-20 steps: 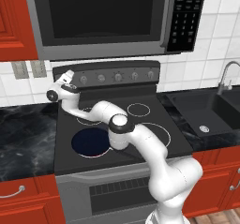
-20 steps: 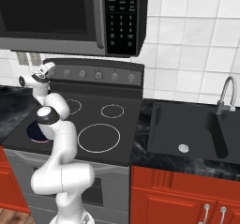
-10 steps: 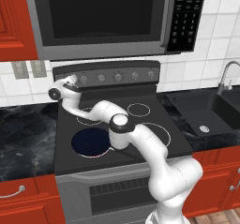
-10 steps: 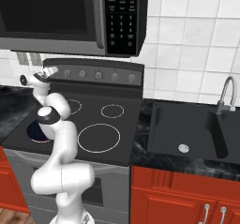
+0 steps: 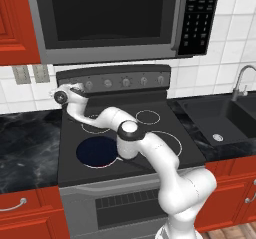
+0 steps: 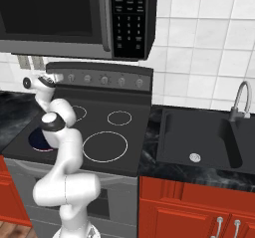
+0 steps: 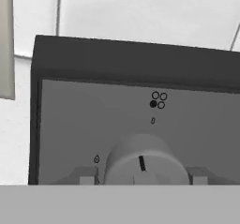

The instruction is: Turn off the front left burner of the stove.

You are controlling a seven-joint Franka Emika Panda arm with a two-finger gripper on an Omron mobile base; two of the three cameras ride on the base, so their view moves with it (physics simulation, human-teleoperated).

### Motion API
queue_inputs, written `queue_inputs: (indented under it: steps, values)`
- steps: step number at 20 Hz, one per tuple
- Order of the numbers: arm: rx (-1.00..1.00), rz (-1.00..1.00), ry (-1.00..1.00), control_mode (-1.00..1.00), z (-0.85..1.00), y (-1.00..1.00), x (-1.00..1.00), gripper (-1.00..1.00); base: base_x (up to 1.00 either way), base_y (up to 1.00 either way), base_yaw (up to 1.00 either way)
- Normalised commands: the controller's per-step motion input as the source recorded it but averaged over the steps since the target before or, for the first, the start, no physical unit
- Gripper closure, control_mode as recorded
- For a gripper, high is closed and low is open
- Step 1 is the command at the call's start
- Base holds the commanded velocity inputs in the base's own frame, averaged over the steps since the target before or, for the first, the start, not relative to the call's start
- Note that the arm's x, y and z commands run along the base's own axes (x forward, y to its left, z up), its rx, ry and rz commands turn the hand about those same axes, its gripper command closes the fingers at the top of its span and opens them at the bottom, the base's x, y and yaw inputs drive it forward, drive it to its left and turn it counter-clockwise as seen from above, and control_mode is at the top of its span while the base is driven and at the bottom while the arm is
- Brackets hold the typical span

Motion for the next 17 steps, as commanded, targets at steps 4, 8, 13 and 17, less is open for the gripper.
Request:
queue_inputs:
  steps: [4, 8, 13, 17]
  values:
    - [0.51, -0.09, -0.01, -1.00, 0.00, 0.00, 0.02, 1.00, 0.00, 0.00, 0.00]
    - [0.51, -0.09, -0.01, -1.00, 0.00, 0.00, 0.03, 1.00, 0.00, 0.00, 0.00]
    - [0.51, -0.07, -0.04, -1.00, 0.00, 0.00, 0.03, 1.00, 0.00, 0.00, 0.00]
    - [0.48, -0.05, -0.05, -1.00, 0.00, 0.00, 0.00, 1.00, 0.00, 0.00, 0.00]
